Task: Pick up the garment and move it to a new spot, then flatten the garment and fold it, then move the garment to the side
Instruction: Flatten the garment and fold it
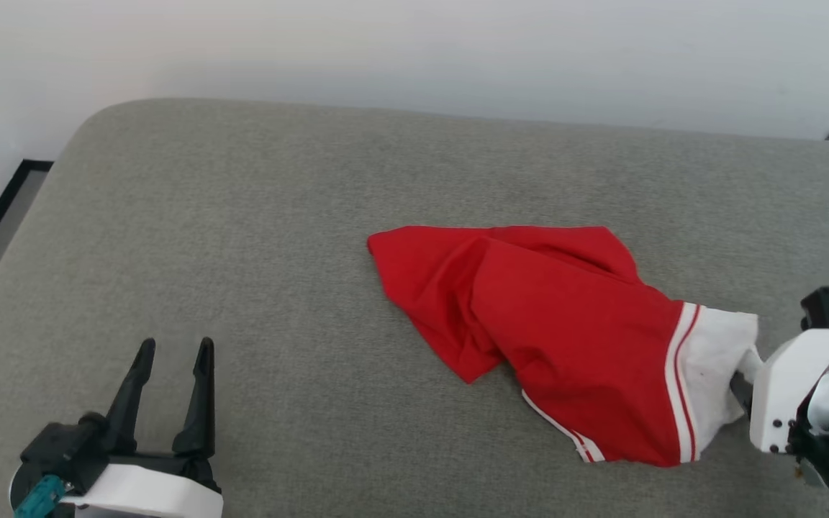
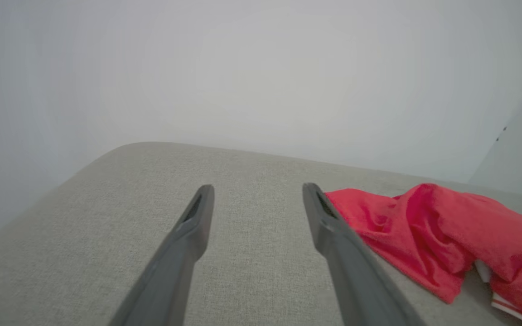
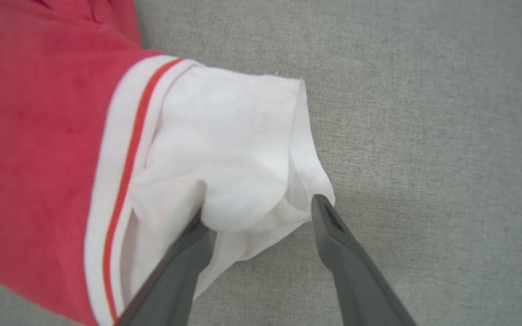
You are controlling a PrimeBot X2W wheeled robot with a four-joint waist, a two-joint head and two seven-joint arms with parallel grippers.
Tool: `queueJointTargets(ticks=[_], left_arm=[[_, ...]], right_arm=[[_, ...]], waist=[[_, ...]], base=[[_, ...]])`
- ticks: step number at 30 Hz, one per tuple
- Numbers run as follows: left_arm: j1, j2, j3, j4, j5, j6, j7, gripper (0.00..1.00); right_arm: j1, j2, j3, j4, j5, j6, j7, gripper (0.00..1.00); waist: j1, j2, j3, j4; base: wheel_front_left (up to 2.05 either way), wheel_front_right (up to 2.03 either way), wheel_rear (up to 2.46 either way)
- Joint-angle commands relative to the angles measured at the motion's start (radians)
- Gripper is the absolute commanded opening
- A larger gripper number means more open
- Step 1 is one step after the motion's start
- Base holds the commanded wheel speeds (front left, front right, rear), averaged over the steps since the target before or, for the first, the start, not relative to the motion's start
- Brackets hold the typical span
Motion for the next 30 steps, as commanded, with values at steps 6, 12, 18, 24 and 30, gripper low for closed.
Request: queueJointTargets(ticks=[6,12,18,24,30], left_arm=[[-0.045,0.073,-0.058,-0.02,-0.052,-0.002,0.022,1.0],[-0.117,0.172,-0.143,-0.049,-0.166,-0.002,0.136,1.0],[-0.23,0.277,-0.222,-0.064,-0.291,-0.002,0.303,1.0],[-0.379,0.355,-0.326,-0.026,-0.414,-0.002,0.5,1.0],[-0.506,0.394,-0.413,0.047,-0.479,-0.002,0.66,1.0]], right_arm=[[0.021,0.012,0.022,-0.121,0.024,0.0,-0.038,1.0],[0.05,0.077,0.004,-0.233,0.009,0.0,-0.128,1.0],[0.064,0.137,0.0,-0.294,-0.013,0.0,-0.303,1.0],[0.045,0.162,0.027,-0.294,-0.036,0.0,-0.5,1.0],[0.019,0.164,0.062,-0.277,-0.027,0.0,-0.643,1.0]], waist=[[0.0,0.0,-0.025,-0.051],[0.0,0.0,-0.036,-0.103],[0.0,0.0,-0.027,-0.168],[0.0,0.0,0.007,-0.243],[0.0,0.0,0.053,-0.307]], base=[[0.0,0.0,0.0],[0.0,0.0,0.0],[0.0,0.0,0.0],[0.0,0.0,0.0],[0.0,0.0,0.0]])
